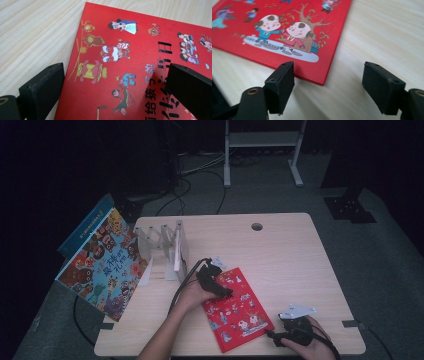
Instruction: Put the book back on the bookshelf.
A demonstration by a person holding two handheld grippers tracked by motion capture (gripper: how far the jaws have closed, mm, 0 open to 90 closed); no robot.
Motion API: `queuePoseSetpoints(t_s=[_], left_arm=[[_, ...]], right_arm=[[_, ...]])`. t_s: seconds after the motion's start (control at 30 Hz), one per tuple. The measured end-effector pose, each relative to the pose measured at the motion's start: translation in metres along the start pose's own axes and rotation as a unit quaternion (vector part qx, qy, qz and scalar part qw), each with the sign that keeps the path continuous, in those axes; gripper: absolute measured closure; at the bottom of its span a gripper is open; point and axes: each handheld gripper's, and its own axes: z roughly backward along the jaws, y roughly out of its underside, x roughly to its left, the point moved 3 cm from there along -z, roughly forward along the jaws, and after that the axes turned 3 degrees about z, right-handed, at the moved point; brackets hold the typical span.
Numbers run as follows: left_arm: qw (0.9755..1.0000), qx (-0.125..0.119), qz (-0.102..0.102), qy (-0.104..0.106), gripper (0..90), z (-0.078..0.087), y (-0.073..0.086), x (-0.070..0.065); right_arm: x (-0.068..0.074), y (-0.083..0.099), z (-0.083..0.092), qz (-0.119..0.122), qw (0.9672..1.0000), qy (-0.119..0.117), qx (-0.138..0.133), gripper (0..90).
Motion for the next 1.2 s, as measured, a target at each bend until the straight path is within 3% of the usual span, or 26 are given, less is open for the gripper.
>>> queuePoseSetpoints(t_s=[0.2,0.23,0.27,0.3,0.33,0.43,0.57,0.8,1.03,1.2], left_arm=[[1.0,0.001,0.005,-0.006,1.6,0.002,0.002,0.001],[1.0,0.001,0.006,-0.007,1.5,0.002,0.002,0.0],[0.9999,0.001,0.007,-0.008,1.5,0.002,0.002,0.0],[0.9999,0.001,0.008,-0.008,1.6,0.002,0.002,0.0],[0.9999,0.001,0.008,-0.009,1.6,0.002,0.002,0.0],[0.9999,0.0,0.01,-0.01,1.6,0.002,0.002,0.0],[0.9999,0.0,0.01,-0.01,1.6,0.002,0.002,0.0],[0.9999,0.0,0.012,-0.01,1.6,0.002,0.002,0.0],[0.9998,0.002,0.015,-0.013,1.6,0.002,0.002,0.0],[0.9996,0.003,0.021,-0.02,1.6,0.004,0.002,0.004]], right_arm=[[-0.024,-0.009,-0.001,-0.016,0.9997,0.017,-0.007,27.6],[-0.027,-0.011,-0.001,-0.015,0.9995,0.025,-0.013,34.3],[-0.032,-0.013,-0.002,-0.005,0.9982,0.055,-0.024,35.3],[-0.038,-0.015,-0.004,-0.005,0.9976,0.064,-0.025,35.1],[-0.041,-0.017,-0.006,-0.01,0.998,0.058,-0.023,34.4],[-0.048,-0.02,-0.01,0.0,0.9975,0.071,-0.005,34.6],[-0.045,-0.018,-0.004,-0.012,0.9983,0.055,-0.014,31.5],[-0.027,-0.007,0.003,0.001,0.9995,0.03,-0.004,30.7],[-0.023,-0.001,0.001,-0.003,0.999,0.044,-0.001,27.6],[-0.033,-0.005,-0.003,-0.003,0.9975,0.071,-0.007,29.3]])
